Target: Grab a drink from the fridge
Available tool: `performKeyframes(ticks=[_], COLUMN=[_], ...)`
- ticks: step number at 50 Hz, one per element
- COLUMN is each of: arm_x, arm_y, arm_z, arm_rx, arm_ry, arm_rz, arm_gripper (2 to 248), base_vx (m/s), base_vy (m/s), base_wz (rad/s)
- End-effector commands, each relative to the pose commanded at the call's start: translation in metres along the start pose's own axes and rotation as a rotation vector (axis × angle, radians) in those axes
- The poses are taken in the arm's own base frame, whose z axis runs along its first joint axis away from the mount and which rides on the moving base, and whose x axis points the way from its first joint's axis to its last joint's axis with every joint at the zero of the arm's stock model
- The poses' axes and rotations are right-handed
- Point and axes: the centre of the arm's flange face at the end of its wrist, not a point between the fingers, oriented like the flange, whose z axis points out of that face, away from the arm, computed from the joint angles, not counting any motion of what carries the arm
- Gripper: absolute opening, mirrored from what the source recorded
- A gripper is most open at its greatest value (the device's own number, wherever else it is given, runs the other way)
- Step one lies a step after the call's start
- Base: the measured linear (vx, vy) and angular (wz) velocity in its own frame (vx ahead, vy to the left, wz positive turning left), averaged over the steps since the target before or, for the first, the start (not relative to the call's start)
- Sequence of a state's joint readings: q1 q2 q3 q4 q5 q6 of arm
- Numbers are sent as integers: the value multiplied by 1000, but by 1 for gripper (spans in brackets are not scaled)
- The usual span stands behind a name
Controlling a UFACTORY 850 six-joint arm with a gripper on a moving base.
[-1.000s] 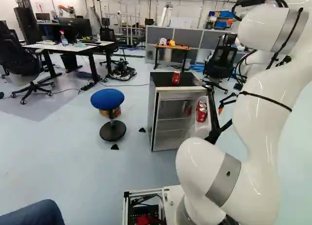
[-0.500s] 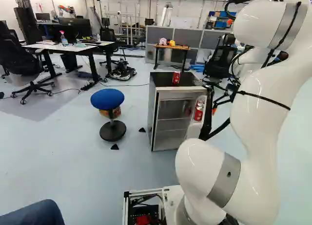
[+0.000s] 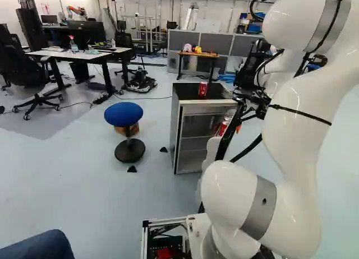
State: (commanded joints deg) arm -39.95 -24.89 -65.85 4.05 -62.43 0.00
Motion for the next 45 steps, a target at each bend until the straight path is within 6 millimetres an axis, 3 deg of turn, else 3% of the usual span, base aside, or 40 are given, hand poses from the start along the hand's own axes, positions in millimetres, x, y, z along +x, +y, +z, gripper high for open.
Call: performKeyframes(ticks=[45], arm_x=[-25], arm_y=[-82], arm_z=[18], arm_rx=[-62], arm_ry=[-4], arm_rz=[-154], arm_gripper=[247], base_vx=[0], base_vy=[0], base_wz=[0])
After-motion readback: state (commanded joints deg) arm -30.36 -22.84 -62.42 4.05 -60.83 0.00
